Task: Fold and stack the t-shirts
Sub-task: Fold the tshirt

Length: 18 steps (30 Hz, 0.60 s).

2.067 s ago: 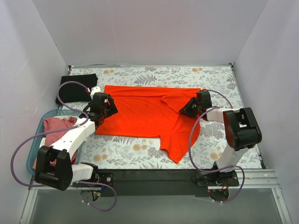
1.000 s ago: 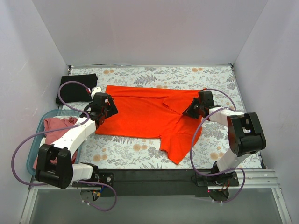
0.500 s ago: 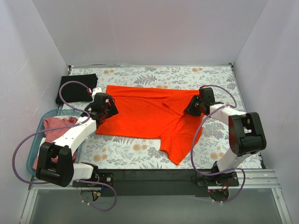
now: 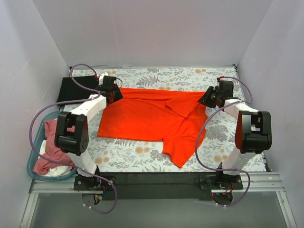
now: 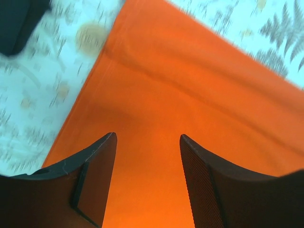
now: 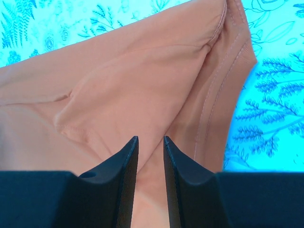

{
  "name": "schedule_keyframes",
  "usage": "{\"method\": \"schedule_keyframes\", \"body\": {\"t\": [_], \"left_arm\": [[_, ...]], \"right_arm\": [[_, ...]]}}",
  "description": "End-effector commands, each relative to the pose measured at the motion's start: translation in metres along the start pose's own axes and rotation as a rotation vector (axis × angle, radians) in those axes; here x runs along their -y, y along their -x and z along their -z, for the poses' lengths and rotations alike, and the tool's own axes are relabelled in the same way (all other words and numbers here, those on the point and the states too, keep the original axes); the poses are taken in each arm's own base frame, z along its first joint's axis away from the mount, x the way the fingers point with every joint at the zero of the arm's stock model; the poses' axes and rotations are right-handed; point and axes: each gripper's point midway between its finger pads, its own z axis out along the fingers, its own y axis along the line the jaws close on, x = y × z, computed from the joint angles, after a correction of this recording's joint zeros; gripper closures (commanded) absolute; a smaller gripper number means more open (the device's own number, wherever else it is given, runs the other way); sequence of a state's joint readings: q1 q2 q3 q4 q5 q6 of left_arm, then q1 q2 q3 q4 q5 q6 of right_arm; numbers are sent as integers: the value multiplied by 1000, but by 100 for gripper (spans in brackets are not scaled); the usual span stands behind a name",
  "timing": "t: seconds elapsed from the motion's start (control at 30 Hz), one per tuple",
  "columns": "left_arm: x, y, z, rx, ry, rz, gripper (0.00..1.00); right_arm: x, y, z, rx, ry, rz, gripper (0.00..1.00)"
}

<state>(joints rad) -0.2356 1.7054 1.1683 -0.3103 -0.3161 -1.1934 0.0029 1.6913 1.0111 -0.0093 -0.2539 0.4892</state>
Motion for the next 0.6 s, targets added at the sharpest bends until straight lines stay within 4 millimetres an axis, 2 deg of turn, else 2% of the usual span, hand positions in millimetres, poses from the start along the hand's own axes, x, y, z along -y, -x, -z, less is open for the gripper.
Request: {"method": "schedule_keyframes", "body": {"t": [0.0, 0.03, 0.07, 0.1, 0.17, 0.2, 0.3, 0.33, 0.47, 0.57], "left_arm": [[7, 21, -28, 34, 39, -3, 46], [11, 26, -36, 37, 44, -10, 46], [19, 40, -41, 61, 36, -8, 47], [17, 35, -56, 48, 62, -20, 47], [21, 50, -65, 72, 66, -25, 47], [18, 43, -77, 56, 86, -38, 47], [16, 44, -91, 47, 98, -51, 48], [13, 36, -101, 29, 114, -61, 48], [10, 22, -114, -17, 123, -68, 48], [17, 11, -120, -59, 86, -60, 48]], "right_arm": [[-10, 20, -13, 23, 90, 41, 66], [-9, 21, -16, 22, 94, 47, 66], [-12, 28, -19, 34, 105, 54, 66], [-7, 26, -27, 16, 108, 46, 66], [-8, 33, -33, 21, 124, 51, 66], [-1, 30, -40, 2, 124, 40, 66], [11, 28, -52, -25, 122, 12, 66], [16, 27, -56, -30, 118, 7, 66], [42, 31, -68, -36, 78, -31, 66], [62, 45, -80, -17, 47, -40, 66]]}}
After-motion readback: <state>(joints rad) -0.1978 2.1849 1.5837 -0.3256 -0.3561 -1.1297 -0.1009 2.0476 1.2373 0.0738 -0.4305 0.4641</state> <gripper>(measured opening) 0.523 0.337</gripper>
